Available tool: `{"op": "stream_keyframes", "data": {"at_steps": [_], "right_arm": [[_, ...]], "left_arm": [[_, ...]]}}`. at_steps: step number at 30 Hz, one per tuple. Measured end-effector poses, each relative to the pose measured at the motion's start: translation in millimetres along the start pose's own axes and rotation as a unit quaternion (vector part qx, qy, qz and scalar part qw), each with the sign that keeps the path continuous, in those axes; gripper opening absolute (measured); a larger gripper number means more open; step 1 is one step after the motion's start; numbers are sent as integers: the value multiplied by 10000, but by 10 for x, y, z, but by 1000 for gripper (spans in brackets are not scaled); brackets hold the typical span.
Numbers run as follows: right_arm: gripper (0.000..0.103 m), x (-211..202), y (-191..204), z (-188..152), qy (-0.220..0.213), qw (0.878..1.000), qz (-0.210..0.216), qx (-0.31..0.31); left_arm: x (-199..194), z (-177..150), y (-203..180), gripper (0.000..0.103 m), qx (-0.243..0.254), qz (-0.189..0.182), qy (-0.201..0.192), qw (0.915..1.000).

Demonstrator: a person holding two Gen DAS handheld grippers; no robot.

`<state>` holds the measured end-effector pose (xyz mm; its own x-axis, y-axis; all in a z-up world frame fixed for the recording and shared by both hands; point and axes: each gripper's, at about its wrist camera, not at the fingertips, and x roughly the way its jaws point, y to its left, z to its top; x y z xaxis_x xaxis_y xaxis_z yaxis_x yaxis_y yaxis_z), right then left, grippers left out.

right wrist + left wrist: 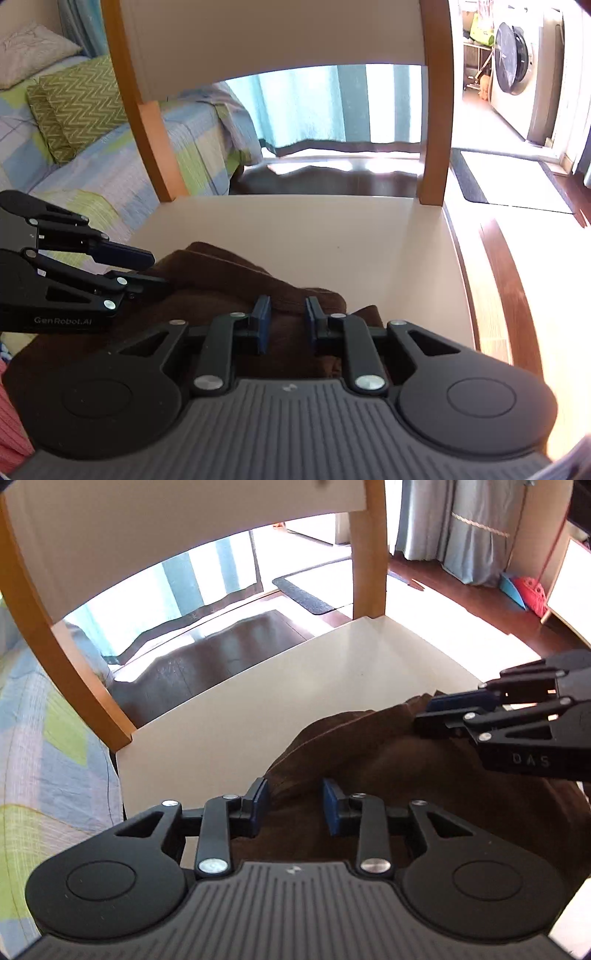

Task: Fold clothes

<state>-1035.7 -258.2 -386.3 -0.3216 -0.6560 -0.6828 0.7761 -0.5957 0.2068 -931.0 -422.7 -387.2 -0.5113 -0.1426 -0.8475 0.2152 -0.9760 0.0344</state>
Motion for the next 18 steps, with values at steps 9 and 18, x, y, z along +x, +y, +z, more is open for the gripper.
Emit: {"op": "stream_keyframes", "data": {"at_steps": [9, 18], "right_arm": [[20, -1249, 220, -440, -103, 9993, -281, -221], [21, -709, 586, -1060, 407, 9886, -623, -1307]], "left_arm": [[-922, -595, 149, 41, 51, 277, -305, 9991], [-841, -1150, -342, 46, 798, 759, -480, 9928]]}}
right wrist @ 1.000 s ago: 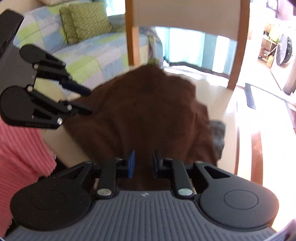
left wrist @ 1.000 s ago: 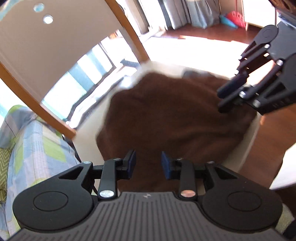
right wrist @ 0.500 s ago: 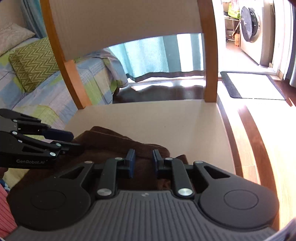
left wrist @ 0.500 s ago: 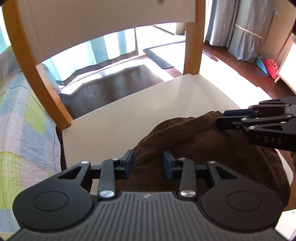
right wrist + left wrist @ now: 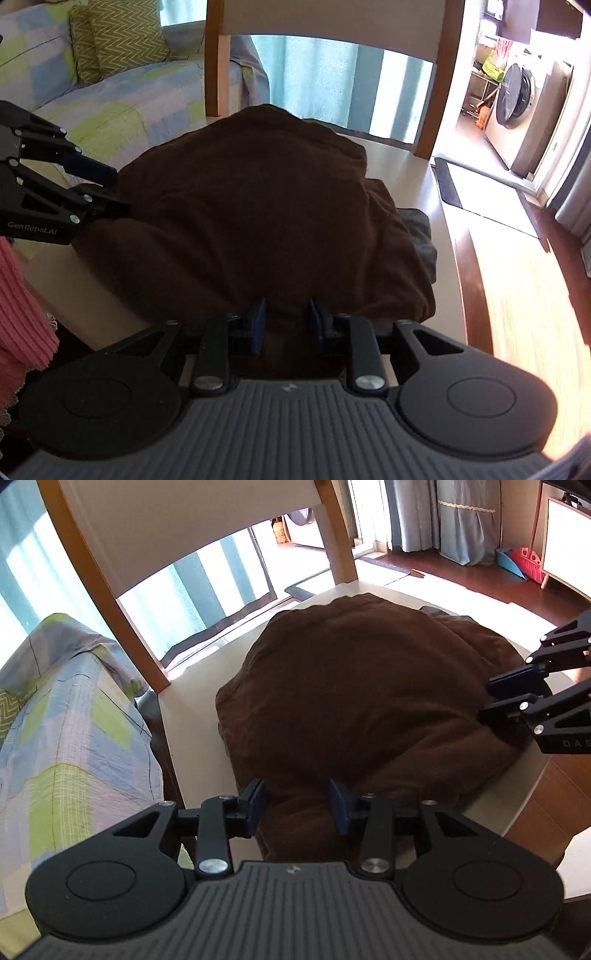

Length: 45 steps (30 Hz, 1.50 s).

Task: Fold clothes

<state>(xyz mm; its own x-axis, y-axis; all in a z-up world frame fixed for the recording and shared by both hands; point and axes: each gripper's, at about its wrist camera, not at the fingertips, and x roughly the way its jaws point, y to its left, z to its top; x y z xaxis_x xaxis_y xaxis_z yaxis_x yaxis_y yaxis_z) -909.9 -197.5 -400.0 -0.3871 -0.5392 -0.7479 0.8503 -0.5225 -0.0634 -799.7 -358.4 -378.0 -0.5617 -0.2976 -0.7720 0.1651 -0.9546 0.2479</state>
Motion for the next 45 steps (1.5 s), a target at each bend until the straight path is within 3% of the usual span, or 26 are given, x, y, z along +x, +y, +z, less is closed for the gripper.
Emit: {"op": "stream_keyframes", "data": {"at_steps": [4, 7, 9, 13, 17, 21, 24, 26, 28, 34, 45], "right_arm": [[22, -339, 0, 70, -293, 9995, 19, 67], [23, -298, 119, -36, -129, 9998, 119, -4], [25, -105, 159, -139, 38, 9998, 162, 84], [27, -76, 132, -147, -178, 9990, 208, 345], [50, -489, -18, -156, -485, 9919, 298, 1132], [69, -1114, -92, -215, -737, 9805, 368, 1783], [83, -1504, -112, -249, -888, 9753, 368, 1990], [89, -1770, -115, -296, -968, 9716, 366, 2130], [98, -2060, -111, -340, -980, 9678, 378, 2288], [101, -2738, -72, -318, -880, 9643, 415, 2463], [101, -3456, -251, -331, -1231, 9611, 294, 2456]], "left_arm": [[-286, 24, 33, 46, -38, -12, -125, 9999], [-263, -93, -37, 46, -353, -124, 224, 9990], [-69, -184, -20, 47, -853, -97, 420, 9954], [-25, -110, 57, 47, -1778, 110, 663, 9818], [-413, 45, -45, 48, -2181, 473, 1138, 9681], [-887, 140, -253, 62, -2309, 588, 1167, 9642], [-1336, 176, -459, 66, -2408, 657, 1127, 9618], [-1642, 189, -597, 81, -2461, 691, 1089, 9606], [-1924, 202, -704, 82, -2534, 746, 997, 9593], [-2683, 291, -782, 82, -3096, 657, 948, 9439], [-3241, 586, -948, 82, -2834, 766, 682, 9535]]}}
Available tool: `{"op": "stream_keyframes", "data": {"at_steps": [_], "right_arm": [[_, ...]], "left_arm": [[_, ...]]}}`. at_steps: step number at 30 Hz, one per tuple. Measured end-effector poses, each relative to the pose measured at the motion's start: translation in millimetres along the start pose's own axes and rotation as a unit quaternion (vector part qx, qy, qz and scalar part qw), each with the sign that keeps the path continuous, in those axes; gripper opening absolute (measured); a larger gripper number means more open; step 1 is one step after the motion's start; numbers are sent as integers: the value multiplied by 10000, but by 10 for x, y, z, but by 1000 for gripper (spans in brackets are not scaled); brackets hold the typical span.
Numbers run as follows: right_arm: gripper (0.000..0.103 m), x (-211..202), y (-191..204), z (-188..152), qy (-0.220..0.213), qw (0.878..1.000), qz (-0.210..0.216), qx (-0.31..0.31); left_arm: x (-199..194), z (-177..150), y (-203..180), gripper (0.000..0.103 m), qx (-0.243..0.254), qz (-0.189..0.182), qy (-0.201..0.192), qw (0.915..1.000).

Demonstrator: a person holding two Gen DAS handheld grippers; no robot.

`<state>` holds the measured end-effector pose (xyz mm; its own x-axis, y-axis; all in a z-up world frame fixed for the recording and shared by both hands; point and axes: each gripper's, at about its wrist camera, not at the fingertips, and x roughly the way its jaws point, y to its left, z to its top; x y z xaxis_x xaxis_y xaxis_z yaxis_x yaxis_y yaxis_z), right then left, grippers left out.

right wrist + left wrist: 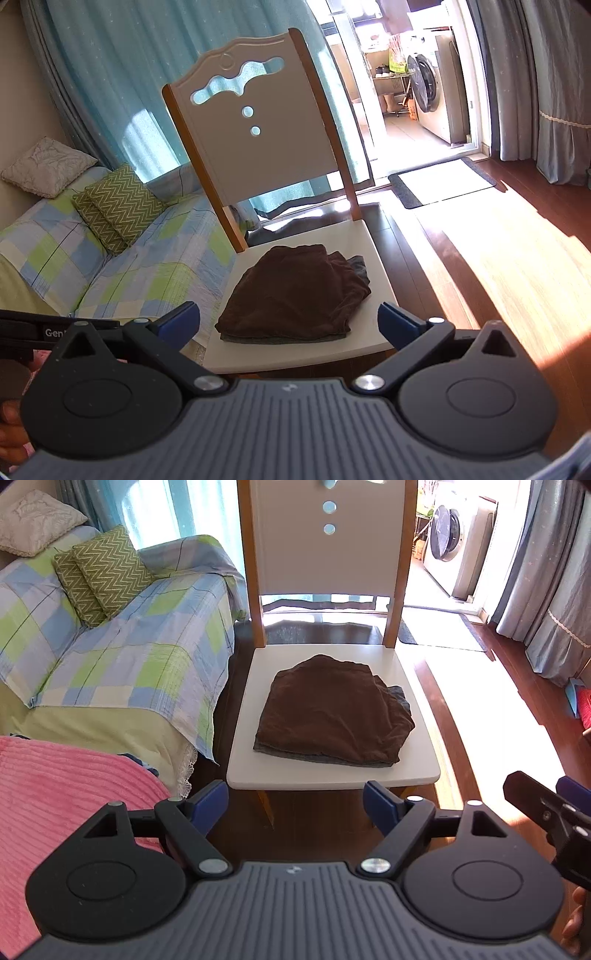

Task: Fold clothes

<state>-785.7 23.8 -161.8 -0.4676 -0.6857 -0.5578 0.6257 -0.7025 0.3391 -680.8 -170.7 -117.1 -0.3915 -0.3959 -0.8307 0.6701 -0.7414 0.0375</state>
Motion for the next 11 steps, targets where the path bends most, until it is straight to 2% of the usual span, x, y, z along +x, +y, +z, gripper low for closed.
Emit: {"op": "stream_keyframes", "data": {"at_steps": [8, 11], "right_arm": [[101, -215, -127, 61, 0, 9997, -198, -159], [101, -306, -135, 91, 25, 9996, -200, -202]], "left_arm": [[-114, -3, -131, 83, -15, -109, -94, 9999], [-131, 29, -188, 85, 36, 62, -76, 9999]]}}
